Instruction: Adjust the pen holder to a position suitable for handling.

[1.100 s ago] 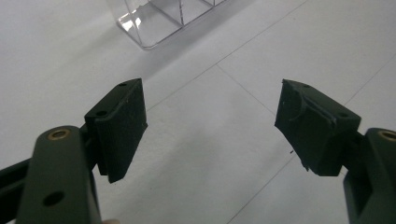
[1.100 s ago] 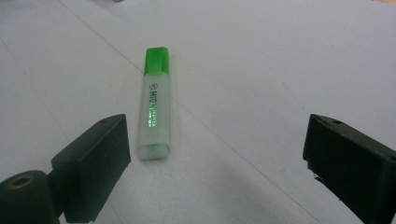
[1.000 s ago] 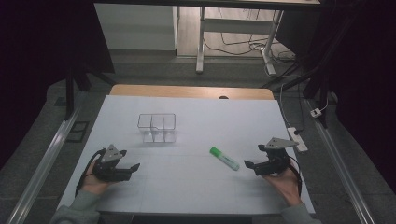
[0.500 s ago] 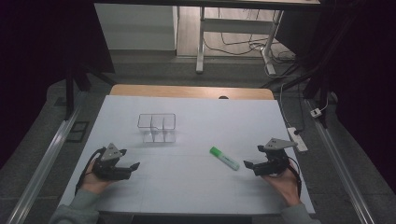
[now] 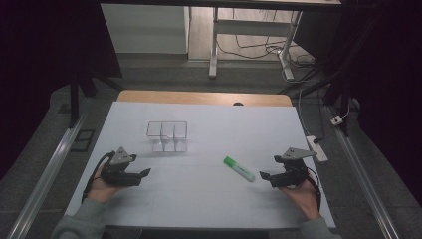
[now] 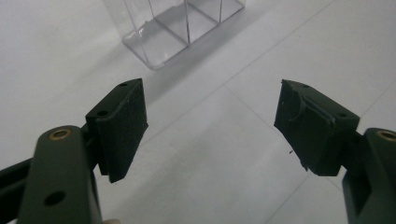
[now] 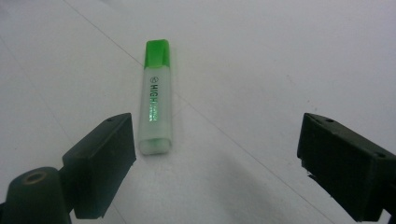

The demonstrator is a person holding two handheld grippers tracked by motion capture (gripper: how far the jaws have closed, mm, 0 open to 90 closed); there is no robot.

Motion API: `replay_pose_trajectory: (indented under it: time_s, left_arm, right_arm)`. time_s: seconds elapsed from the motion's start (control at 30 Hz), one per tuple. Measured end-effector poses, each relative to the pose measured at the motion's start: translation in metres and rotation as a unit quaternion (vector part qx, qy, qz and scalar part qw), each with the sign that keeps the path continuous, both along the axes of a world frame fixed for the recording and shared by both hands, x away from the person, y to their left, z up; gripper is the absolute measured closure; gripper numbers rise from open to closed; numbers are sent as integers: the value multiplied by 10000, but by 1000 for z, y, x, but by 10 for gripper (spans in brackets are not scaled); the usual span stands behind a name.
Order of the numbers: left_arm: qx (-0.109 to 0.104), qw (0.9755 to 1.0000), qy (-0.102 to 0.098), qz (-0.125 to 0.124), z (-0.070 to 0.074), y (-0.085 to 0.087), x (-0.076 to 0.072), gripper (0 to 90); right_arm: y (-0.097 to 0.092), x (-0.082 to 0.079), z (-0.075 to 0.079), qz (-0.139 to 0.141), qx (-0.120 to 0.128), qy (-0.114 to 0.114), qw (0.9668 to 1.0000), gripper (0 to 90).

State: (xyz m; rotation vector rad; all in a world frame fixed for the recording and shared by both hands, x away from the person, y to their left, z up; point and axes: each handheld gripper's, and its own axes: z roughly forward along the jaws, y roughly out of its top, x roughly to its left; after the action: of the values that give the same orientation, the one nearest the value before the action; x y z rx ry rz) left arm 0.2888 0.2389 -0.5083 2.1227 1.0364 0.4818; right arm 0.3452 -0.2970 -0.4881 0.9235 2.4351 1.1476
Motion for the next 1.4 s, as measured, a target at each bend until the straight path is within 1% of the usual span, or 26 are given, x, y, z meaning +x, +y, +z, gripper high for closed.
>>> replay_pose_trajectory:
  time_s: [0.03,0.23,0.37,0.4,0.43,0.5,0.57,0.6,0.67,0.7,0.77,0.9,0.97,1.1,1.13,1.17,1.2,1.23,1.27,1.3,1.33,1.37,1.4]
  left_arm:
    - [43,10000,-3,0,2,-1,4,248]
    - [53,10000,50,58,3,-1,12,252]
    - [33,9998,109,174,2,2,20,260]
    - [32,9996,132,246,2,4,24,262]
    - [32,9996,132,246,2,4,24,263]
    - [28,9994,148,327,2,7,30,273]
    - [24,9992,162,370,2,7,32,275]
    - [51,9991,162,387,2,7,36,280]
    - [91,9991,164,386,3,7,37,292]
    - [142,9989,175,399,2,7,42,296]
    - [186,9988,173,421,1,6,46,308]
    - [176,9986,187,468,1,8,53,333]
    - [168,9982,211,535,0,10,59,359]
    - [141,9979,230,592,-2,12,65,417]
    - [185,9977,250,600,-3,12,67,436]
    - [185,9977,250,600,-3,12,67,460]
    - [200,9977,226,611,-3,12,69,488]
    - [208,9977,219,615,-3,12,70,488]
    - [275,9975,204,615,-3,11,73,544]
    - [326,9973,201,622,-3,10,75,580]
    - [326,9973,201,622,-3,10,75,610]
    - [415,9971,193,614,-3,9,76,638]
    - [462,9969,188,610,-4,8,78,666]
  right_arm:
    - [0,0,0,-3,-6,6,10000,116]
    - [1,0,-1,22,-24,11,10000,119]
    - [1,0,-1,14,-27,13,10000,123]
    - [1,0,-1,13,-29,13,10000,125]
    - [2,0,-1,10,-32,10,10000,125]
    - [2,0,-1,0,-37,7,10000,126]
    - [1,0,-1,-1,-38,4,10000,127]
    - [1,0,-1,-9,-21,7,10000,128]
    - [1,1,-2,-22,-22,10,10000,129]
    - [1,1,-2,-27,-20,17,10000,130]
    - [1,1,-2,-28,-32,18,10000,132]
    - [1,0,-1,-25,-17,6,10000,133]
    - [1,0,-1,-24,-21,4,10000,133]
    - [1,1,-2,-26,-26,12,10000,135]
    - [1,1,-2,-32,-25,17,10000,135]
    - [1,1,-2,-33,-24,18,10000,135]
    - [1,1,-2,-36,-23,20,10000,136]
    - [1,1,-2,-36,-23,20,10000,136]
    - [1,0,-1,-33,-25,12,10000,136]
    - [1,0,-2,-32,-24,11,10000,137]
    - [1,0,-1,-34,-28,8,10000,136]
    - [1,0,-1,-34,-31,7,10000,136]
    - [1,0,-2,-34,-29,9,10000,137]
